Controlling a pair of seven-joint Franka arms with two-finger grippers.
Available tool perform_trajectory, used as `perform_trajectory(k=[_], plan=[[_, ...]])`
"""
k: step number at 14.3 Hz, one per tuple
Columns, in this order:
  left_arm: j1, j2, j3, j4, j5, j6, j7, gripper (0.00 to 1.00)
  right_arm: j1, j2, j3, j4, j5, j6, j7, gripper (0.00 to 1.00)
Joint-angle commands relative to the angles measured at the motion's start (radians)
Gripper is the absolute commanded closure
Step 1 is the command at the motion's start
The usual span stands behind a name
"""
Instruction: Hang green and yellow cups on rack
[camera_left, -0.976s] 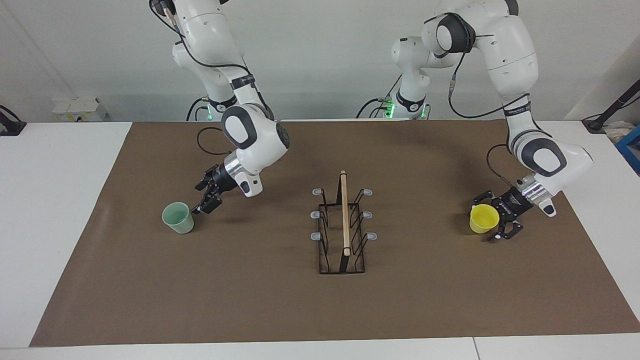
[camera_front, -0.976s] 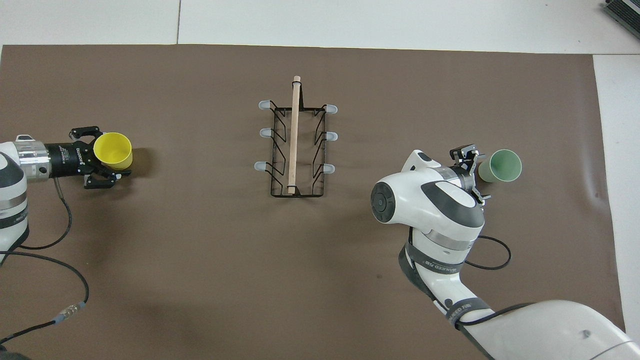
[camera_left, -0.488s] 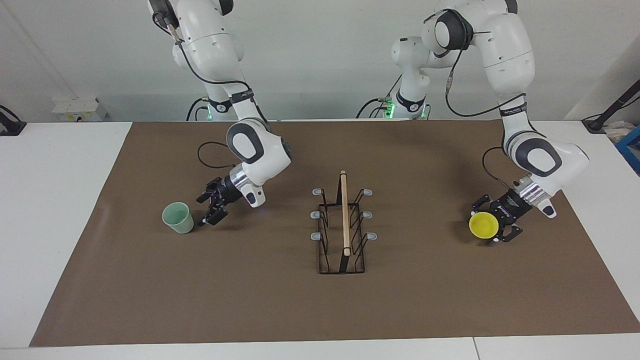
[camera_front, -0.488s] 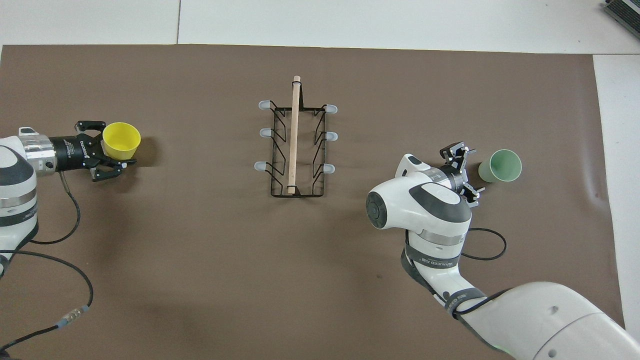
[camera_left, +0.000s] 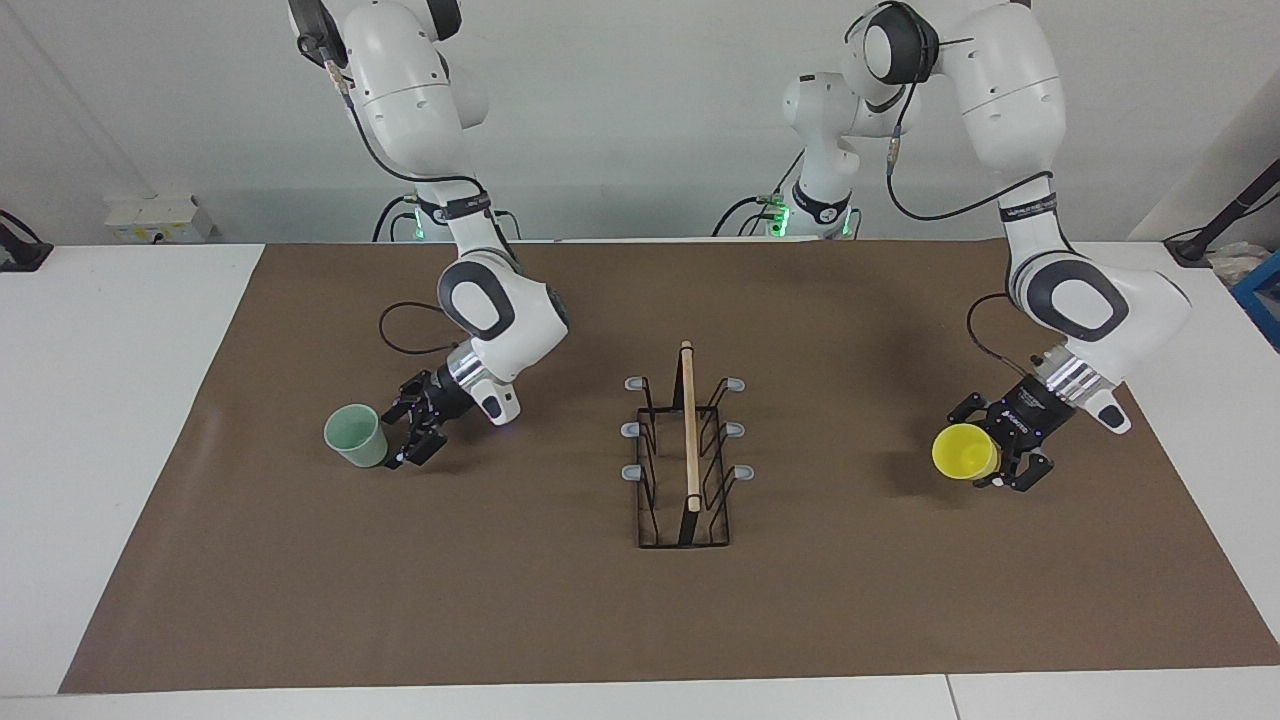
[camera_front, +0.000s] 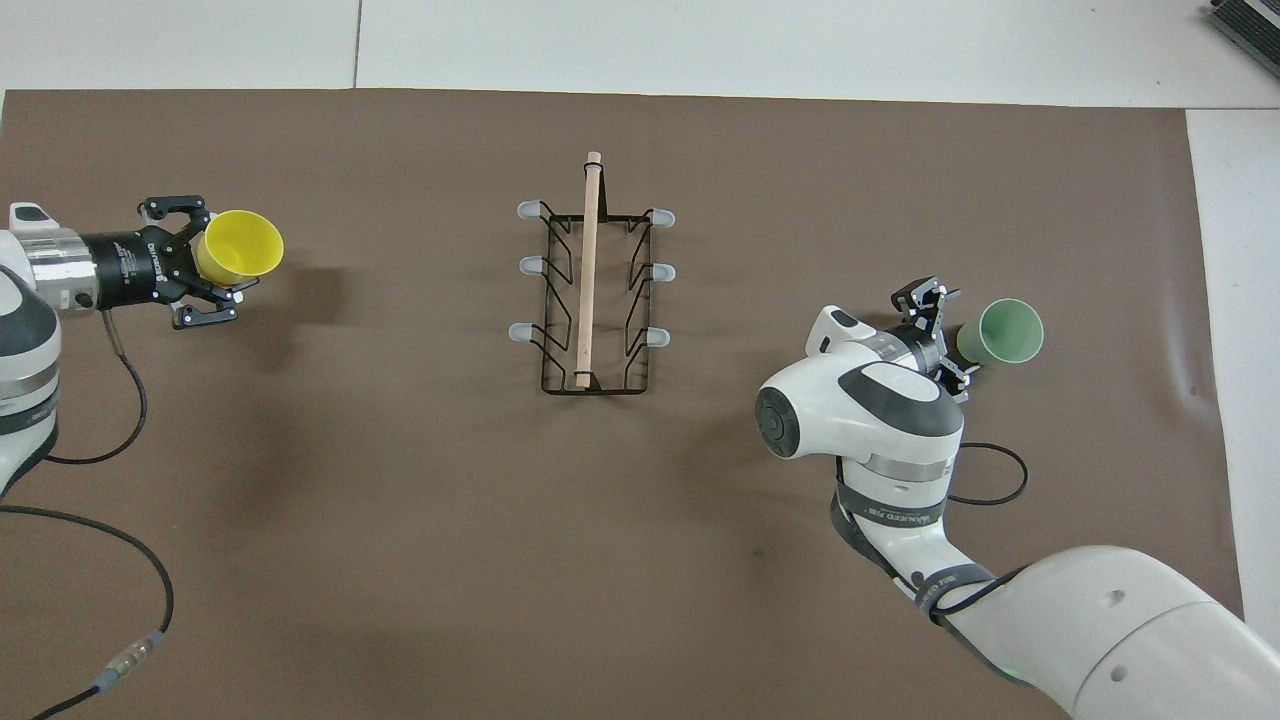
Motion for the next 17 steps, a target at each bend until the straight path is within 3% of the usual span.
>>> perform_trajectory(k=[1, 9, 13, 17], plan=[[-0.01, -0.082, -0.048, -0.004, 0.17, 0.036, -0.004, 1.0, -0.023, -0.009, 0.006, -0.043, -0.044, 0.027, 0.053, 0.0], [-0.006, -0.24, -0.207, -0.013, 0.662, 0.047, -0.082, 1.0, -0.053, -0.017, 0.006, -0.083, -0.167, 0.056, 0.056, 0.0], [-0.004, -0.254, -0.339, -0.01, 0.948, 0.049, -0.243, 1.0, -0.079, -0.021, 0.006, -0.118, -0.274, 0.081, 0.098, 0.0], [-0.001, -0.254, -0.485, -0.013, 1.215, 0.05, -0.438, 1.0, -0.089, -0.023, 0.006, -0.129, -0.288, 0.088, 0.14, 0.0]])
